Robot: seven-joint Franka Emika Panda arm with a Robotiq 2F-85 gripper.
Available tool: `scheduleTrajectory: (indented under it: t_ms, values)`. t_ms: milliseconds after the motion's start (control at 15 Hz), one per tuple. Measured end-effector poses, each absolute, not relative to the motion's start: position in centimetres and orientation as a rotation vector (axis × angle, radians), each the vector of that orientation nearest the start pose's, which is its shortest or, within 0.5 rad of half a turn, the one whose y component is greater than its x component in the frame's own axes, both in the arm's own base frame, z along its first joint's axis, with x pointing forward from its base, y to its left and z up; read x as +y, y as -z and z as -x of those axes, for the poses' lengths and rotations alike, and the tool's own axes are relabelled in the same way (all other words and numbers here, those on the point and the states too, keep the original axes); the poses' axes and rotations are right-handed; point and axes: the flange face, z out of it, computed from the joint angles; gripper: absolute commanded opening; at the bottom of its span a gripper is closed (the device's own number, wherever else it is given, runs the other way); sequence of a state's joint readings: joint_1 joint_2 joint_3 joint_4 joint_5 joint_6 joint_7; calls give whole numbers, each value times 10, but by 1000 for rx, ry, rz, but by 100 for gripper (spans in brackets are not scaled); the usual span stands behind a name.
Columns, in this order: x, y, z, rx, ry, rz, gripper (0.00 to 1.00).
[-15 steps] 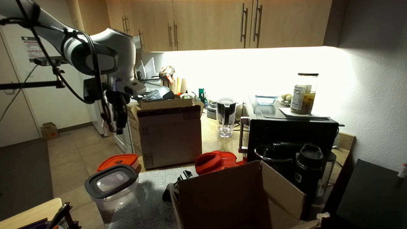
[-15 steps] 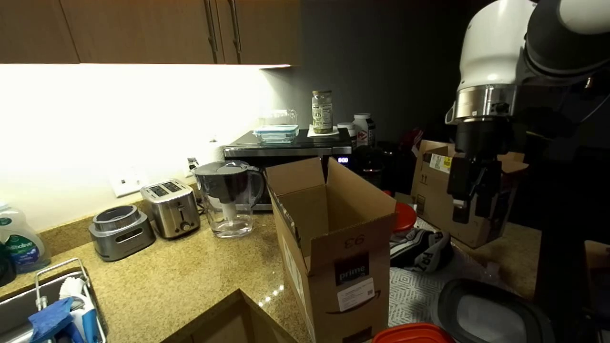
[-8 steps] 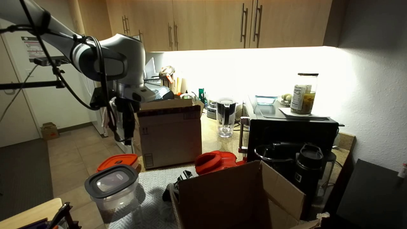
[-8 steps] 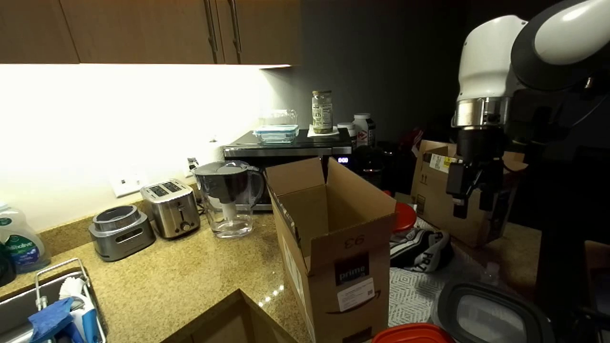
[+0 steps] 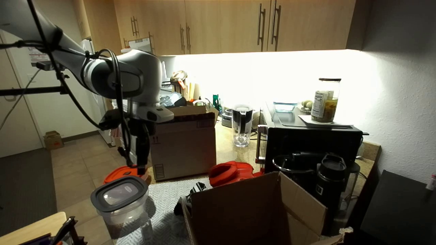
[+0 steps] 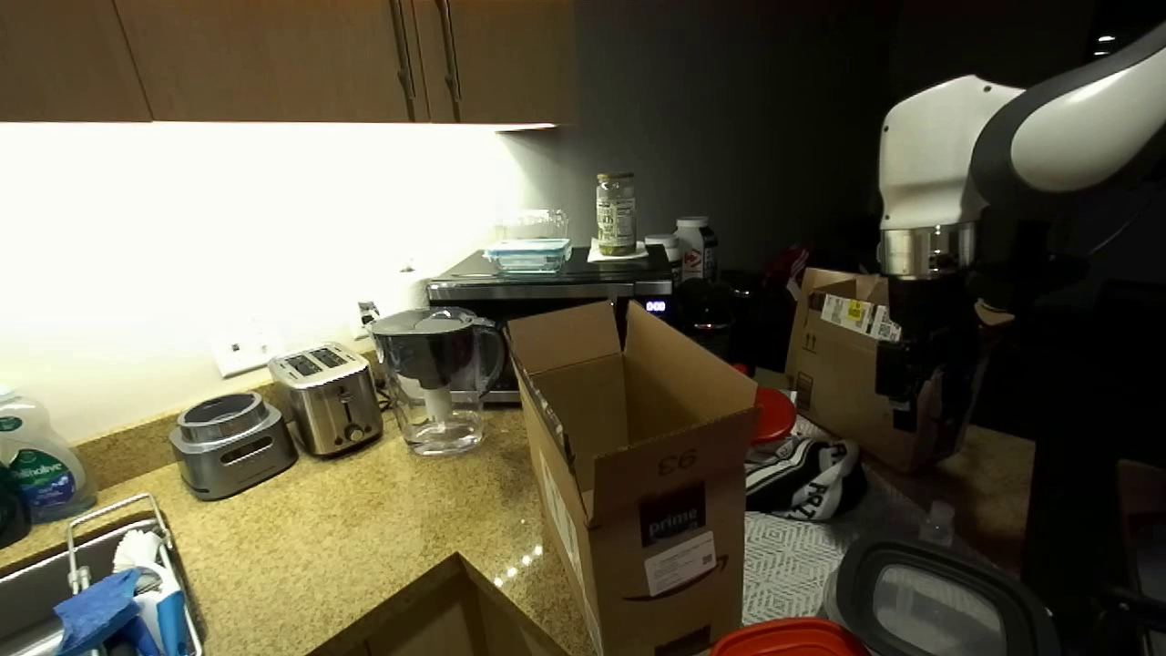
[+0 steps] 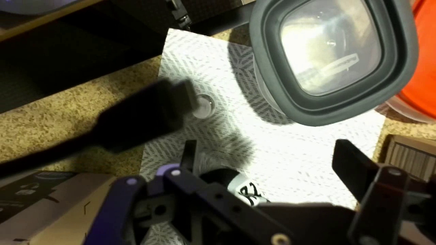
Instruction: Pick up the small clear bottle and put it in the carboard box to the right
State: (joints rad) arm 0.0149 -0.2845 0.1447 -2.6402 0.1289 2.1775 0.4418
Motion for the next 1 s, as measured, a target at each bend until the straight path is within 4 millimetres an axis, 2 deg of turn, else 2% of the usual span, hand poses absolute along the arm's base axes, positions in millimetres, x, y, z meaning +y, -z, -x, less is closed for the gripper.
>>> scheduleTrajectory:
  t_ms: [533, 1000]
  values:
    - [50, -283, -380, 487, -413, 3210, 100]
    - [35, -255, -414, 489, -355, 3213, 100]
